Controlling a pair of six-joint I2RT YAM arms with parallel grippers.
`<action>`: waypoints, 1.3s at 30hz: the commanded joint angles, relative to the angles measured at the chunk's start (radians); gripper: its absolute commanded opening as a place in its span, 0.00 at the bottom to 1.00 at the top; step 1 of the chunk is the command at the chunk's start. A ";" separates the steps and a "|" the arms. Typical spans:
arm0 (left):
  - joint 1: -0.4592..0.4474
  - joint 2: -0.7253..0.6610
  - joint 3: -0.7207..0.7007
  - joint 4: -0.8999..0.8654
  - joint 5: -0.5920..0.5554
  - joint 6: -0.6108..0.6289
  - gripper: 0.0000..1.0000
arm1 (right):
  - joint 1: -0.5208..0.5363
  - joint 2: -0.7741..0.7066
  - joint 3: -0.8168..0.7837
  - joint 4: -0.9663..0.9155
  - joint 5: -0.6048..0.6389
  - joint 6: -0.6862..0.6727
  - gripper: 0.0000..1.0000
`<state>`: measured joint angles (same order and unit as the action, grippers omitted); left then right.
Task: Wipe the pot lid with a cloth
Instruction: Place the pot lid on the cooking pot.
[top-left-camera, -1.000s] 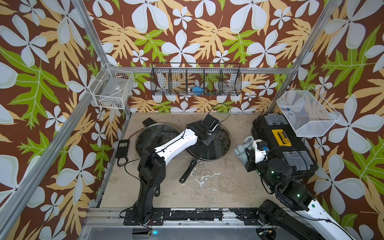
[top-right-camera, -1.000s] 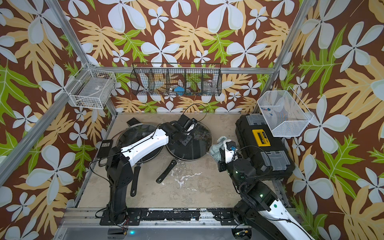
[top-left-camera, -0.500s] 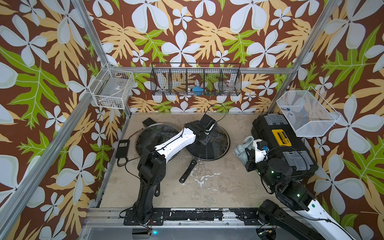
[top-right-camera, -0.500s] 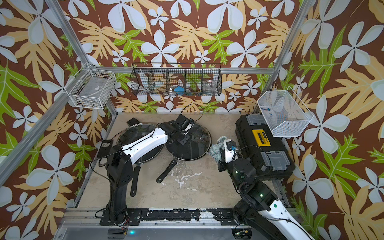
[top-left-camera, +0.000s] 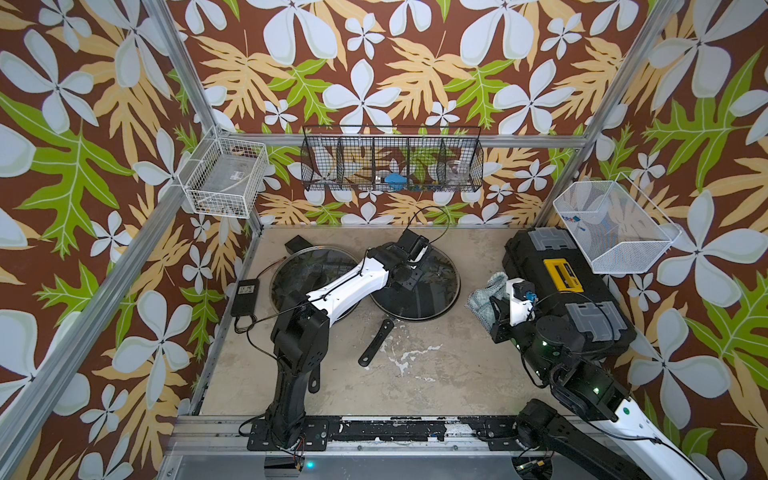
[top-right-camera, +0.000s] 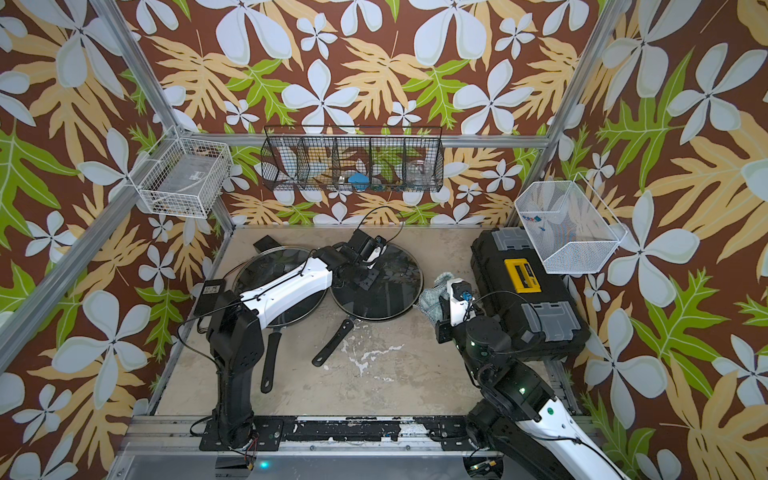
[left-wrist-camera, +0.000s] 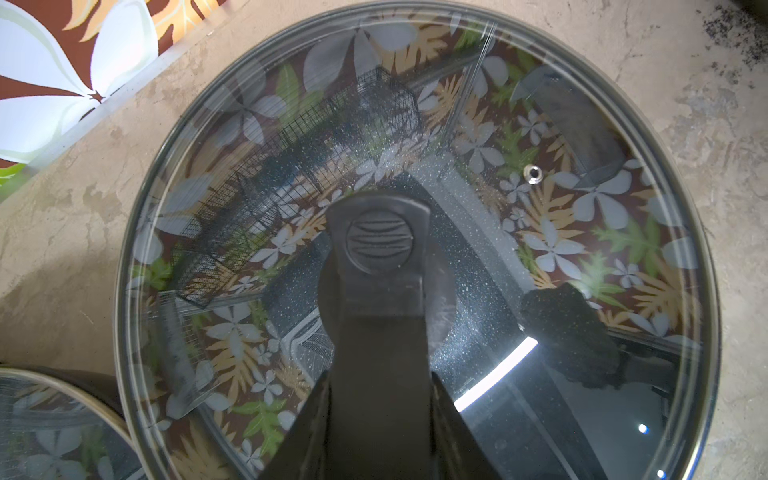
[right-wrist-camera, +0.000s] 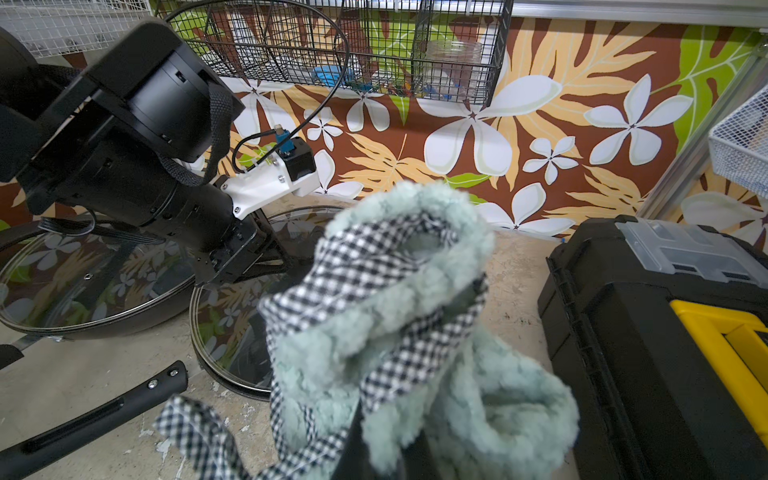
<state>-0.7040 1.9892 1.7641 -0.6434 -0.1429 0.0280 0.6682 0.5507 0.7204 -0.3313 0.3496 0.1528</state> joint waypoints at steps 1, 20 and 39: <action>0.006 0.005 0.000 0.066 0.015 -0.026 0.00 | 0.001 -0.001 0.006 0.006 0.016 0.000 0.00; 0.007 -0.005 0.020 -0.020 0.022 -0.024 0.00 | 0.001 0.009 -0.002 0.018 0.008 0.010 0.00; 0.007 0.011 0.035 -0.014 -0.011 -0.028 0.16 | 0.001 0.015 -0.003 0.018 0.008 0.016 0.00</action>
<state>-0.7013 2.0022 1.7924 -0.6907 -0.1238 0.0208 0.6682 0.5667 0.7151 -0.3363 0.3481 0.1577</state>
